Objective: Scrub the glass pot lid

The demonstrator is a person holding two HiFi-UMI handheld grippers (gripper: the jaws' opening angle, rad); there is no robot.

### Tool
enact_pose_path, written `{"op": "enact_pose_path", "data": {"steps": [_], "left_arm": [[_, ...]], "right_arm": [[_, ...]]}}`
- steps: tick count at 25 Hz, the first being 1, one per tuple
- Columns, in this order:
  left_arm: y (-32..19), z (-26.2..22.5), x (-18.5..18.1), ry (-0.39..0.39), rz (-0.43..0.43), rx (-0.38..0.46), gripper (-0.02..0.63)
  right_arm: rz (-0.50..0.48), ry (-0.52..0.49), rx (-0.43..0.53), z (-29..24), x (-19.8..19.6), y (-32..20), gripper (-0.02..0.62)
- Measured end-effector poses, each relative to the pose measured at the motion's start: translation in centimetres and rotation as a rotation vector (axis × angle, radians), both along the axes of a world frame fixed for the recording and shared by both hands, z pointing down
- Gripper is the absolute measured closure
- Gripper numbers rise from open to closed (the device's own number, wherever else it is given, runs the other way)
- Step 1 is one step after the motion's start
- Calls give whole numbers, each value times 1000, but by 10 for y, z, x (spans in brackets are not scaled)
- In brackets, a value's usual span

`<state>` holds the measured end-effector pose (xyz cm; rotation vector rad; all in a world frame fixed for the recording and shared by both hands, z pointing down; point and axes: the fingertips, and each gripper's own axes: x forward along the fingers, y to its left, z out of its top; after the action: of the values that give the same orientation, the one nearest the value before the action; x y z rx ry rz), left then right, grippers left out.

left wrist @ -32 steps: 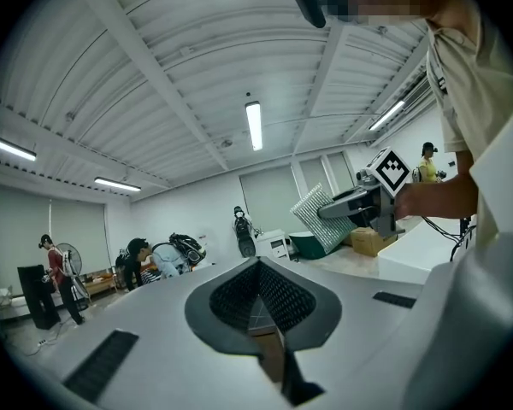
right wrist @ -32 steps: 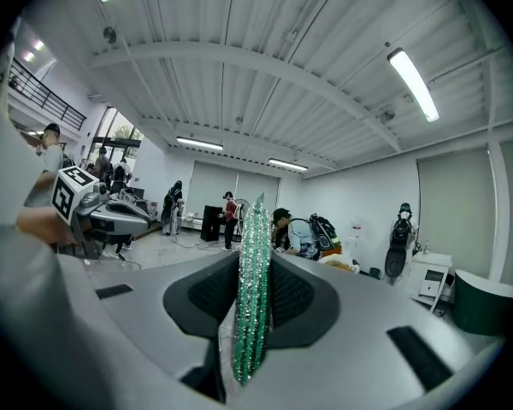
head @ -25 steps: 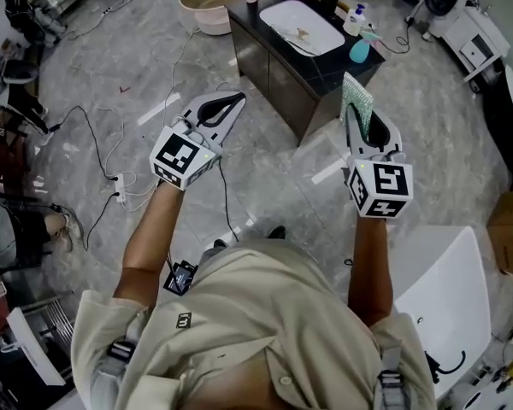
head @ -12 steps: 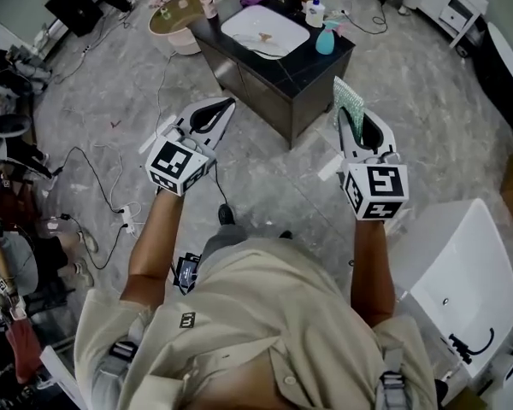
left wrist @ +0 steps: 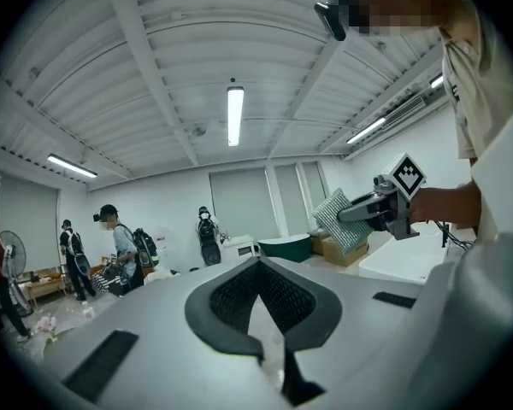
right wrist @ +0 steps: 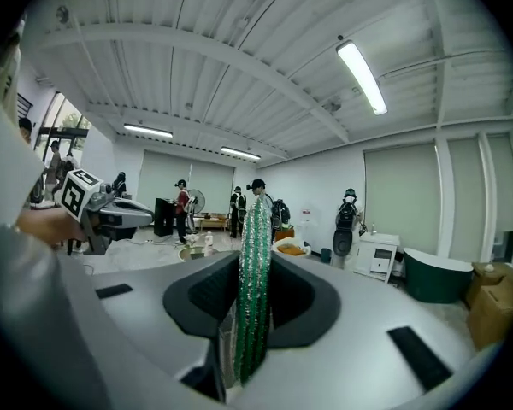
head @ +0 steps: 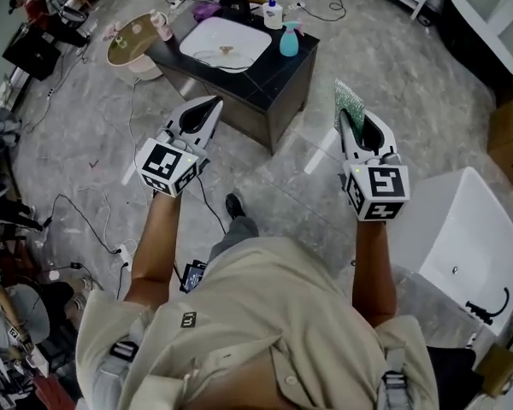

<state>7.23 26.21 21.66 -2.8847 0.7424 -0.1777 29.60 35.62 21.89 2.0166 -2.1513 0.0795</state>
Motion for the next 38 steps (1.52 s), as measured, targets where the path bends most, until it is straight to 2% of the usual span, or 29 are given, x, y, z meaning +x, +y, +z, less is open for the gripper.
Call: {"op": "enact_pose_path", "data": {"steps": [6,13,25,31,38], "left_arm": [[-62,-1,-20,43,56,-18,594],[-146,9,-57,40,86,-39,592],[-231,7,-92,67,161,-39,594],[-272,12,-126,94,134,-47,594],[-303,17,-175,109,26,-49,594]], "right_arm": [[45,37,-21,-7,-27,-52,509],[68,73,-31,-15,-67,-123,509],[156,103,-45,-22,-102,-191,509],[143,117,-53,-20,-127,-237,509],[49,123,-37,-19,-155,-294,509]]}}
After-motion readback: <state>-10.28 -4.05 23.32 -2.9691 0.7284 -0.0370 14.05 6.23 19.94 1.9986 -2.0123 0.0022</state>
